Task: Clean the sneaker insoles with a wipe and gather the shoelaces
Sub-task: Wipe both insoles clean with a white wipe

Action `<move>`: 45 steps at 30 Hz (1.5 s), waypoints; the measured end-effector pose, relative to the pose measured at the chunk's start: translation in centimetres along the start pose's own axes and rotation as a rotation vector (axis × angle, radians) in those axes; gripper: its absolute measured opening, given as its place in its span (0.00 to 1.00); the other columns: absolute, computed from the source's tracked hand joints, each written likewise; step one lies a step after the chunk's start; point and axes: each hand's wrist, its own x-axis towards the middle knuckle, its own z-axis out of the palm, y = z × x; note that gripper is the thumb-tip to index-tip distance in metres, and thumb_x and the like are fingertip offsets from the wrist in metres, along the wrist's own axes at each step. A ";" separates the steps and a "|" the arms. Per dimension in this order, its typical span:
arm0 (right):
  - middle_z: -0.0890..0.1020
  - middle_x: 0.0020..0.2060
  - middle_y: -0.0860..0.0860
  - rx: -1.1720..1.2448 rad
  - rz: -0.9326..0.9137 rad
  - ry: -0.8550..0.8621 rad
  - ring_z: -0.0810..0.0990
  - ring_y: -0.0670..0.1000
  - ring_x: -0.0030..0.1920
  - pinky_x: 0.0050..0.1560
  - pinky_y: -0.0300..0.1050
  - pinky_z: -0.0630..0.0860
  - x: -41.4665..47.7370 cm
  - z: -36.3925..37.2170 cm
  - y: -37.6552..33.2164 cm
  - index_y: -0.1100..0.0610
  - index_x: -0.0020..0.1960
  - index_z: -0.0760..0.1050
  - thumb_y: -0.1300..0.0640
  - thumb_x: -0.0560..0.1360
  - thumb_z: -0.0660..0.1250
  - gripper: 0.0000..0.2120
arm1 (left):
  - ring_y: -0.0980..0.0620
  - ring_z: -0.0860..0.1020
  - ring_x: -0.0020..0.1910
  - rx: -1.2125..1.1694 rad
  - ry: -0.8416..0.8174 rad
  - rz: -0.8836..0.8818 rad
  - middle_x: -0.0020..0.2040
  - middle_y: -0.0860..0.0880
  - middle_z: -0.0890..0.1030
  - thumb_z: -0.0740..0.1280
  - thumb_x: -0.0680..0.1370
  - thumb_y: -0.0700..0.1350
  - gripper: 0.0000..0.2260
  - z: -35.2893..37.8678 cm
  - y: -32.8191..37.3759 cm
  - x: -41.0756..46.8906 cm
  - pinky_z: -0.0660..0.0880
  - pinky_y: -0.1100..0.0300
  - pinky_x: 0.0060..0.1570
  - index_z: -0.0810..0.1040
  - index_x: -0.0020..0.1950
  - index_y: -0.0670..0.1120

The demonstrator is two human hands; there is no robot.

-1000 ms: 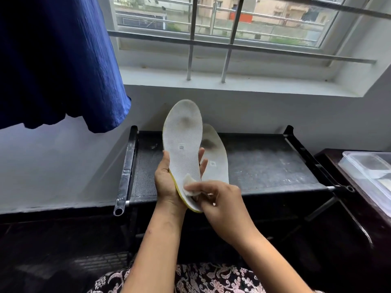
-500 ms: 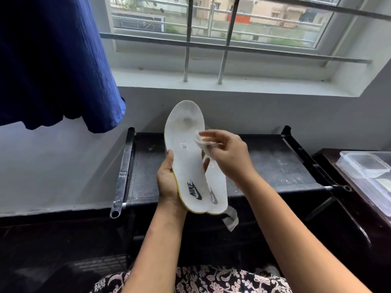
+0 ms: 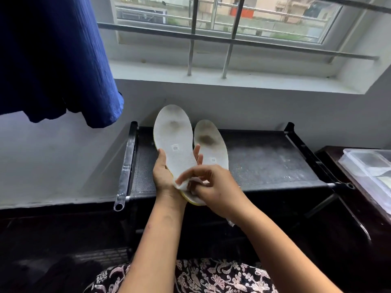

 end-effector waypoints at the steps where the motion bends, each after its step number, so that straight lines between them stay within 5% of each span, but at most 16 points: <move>1: 0.85 0.38 0.48 0.026 0.012 -0.038 0.78 0.38 0.37 0.44 0.33 0.74 -0.5 -0.3 0.0 0.50 0.43 0.83 0.70 0.70 0.63 0.17 | 0.40 0.77 0.51 -0.019 0.004 -0.004 0.51 0.37 0.80 0.56 0.78 0.60 0.25 -0.1 0.2 0.1 0.66 0.47 0.63 0.74 0.61 0.41; 3: 0.84 0.37 0.45 0.024 0.043 -0.120 0.79 0.37 0.38 0.44 0.32 0.74 -1.4 -1.1 0.1 0.48 0.41 0.83 0.69 0.71 0.65 0.17 | 0.41 0.77 0.50 0.009 0.005 -0.007 0.50 0.37 0.79 0.54 0.77 0.62 0.27 -0.2 0.2 0.1 0.66 0.49 0.64 0.73 0.62 0.41; 6: 0.82 0.34 0.46 0.125 0.106 -0.271 0.77 0.39 0.37 0.42 0.33 0.72 -1.8 -3.2 0.4 0.51 0.41 0.83 0.70 0.73 0.65 0.16 | 0.41 0.74 0.57 0.069 0.004 -0.004 0.62 0.38 0.75 0.54 0.77 0.62 0.32 0.0 -0.1 0.2 0.65 0.51 0.65 0.69 0.70 0.40; 10: 0.82 0.35 0.55 0.171 0.160 -0.353 0.77 0.45 0.37 0.42 0.41 0.77 -1.1 -7.0 1.0 0.55 0.44 0.83 0.65 0.70 0.65 0.10 | 0.42 0.75 0.58 0.099 0.007 -0.003 0.67 0.39 0.73 0.55 0.76 0.61 0.30 0.3 -0.1 0.1 0.71 0.51 0.55 0.68 0.71 0.42; 14: 0.81 0.36 0.52 0.264 0.077 0.086 0.74 0.44 0.35 0.42 0.39 0.72 2.3 -8.2 1.1 0.56 0.45 0.82 0.75 0.72 0.61 0.17 | 0.43 0.80 0.37 0.196 -0.062 0.062 0.42 0.40 0.82 0.50 0.79 0.57 0.27 0.4 -0.4 -0.1 0.77 0.54 0.41 0.84 0.48 0.41; 17: 0.85 0.42 0.50 0.210 0.003 0.357 0.80 0.45 0.42 0.49 0.43 0.76 5.9 -7.7 1.1 0.53 0.48 0.83 0.70 0.73 0.64 0.15 | 0.43 0.80 0.37 0.226 -0.109 0.037 0.40 0.40 0.81 0.52 0.78 0.55 0.25 0.6 -0.7 -0.3 0.76 0.53 0.42 0.83 0.46 0.40; 21: 0.85 0.48 0.49 -0.150 -0.145 0.431 0.82 0.45 0.50 0.56 0.37 0.76 9.7 -6.2 0.7 0.51 0.52 0.83 0.66 0.73 0.65 0.14 | 0.42 0.80 0.41 0.216 -0.141 0.028 0.43 0.39 0.82 0.55 0.78 0.51 0.21 0.7 -0.7 -0.2 0.74 0.50 0.49 0.84 0.46 0.39; 28: 0.85 0.46 0.52 -0.475 -0.311 0.356 0.82 0.52 0.49 0.54 0.42 0.75 11.7 -3.3 2.6 0.56 0.49 0.84 0.66 0.71 0.67 0.11 | 0.44 0.78 0.54 0.141 -0.194 0.007 0.54 0.42 0.81 0.51 0.80 0.50 0.21 0.6 -0.7 0.1 0.66 0.49 0.66 0.74 0.65 0.42; 33: 0.85 0.41 0.51 -0.431 -0.385 0.191 0.82 0.48 0.44 0.48 0.43 0.78 8.2 -2.3 2.8 0.56 0.44 0.84 0.68 0.67 0.69 0.11 | 0.45 0.83 0.44 0.144 -0.161 0.025 0.44 0.40 0.83 0.49 0.81 0.56 0.29 0.5 -0.8 0.4 0.78 0.52 0.51 0.84 0.44 0.40; 36: 0.84 0.40 0.51 -0.399 -0.423 0.129 0.82 0.49 0.42 0.45 0.43 0.77 5.3 -1.8 2.9 0.57 0.44 0.84 0.67 0.68 0.67 0.10 | 0.45 0.83 0.42 0.143 -0.146 0.015 0.42 0.40 0.83 0.49 0.80 0.59 0.32 0.5 -0.7 0.4 0.79 0.52 0.49 0.85 0.42 0.39; 41: 0.84 0.41 0.47 -0.331 -0.260 -0.091 0.80 0.43 0.43 0.45 0.30 0.73 2.1 -3.4 2.2 0.54 0.46 0.84 0.68 0.69 0.69 0.12 | 0.45 0.83 0.46 0.167 -0.150 -0.002 0.48 0.41 0.83 0.49 0.80 0.60 0.31 0.7 -0.6 0.3 0.78 0.52 0.52 0.85 0.47 0.41; 43: 0.84 0.37 0.42 -0.314 -0.156 -0.249 0.78 0.41 0.39 0.43 0.32 0.74 2.7 -5.8 1.2 0.50 0.47 0.84 0.68 0.70 0.71 0.14 | 0.43 0.83 0.47 0.182 -0.201 -0.037 0.49 0.40 0.83 0.48 0.80 0.61 0.32 0.9 -0.7 0.0 0.78 0.48 0.51 0.85 0.48 0.42; 45: 0.84 0.34 0.43 -0.178 -0.105 -0.194 0.77 0.40 0.36 0.41 0.34 0.75 4.1 -7.9 0.4 0.50 0.47 0.84 0.70 0.69 0.70 0.16 | 0.38 0.80 0.54 0.208 -0.262 -0.063 0.56 0.39 0.81 0.46 0.80 0.62 0.31 1.0 -0.7 -0.3 0.73 0.39 0.54 0.81 0.57 0.43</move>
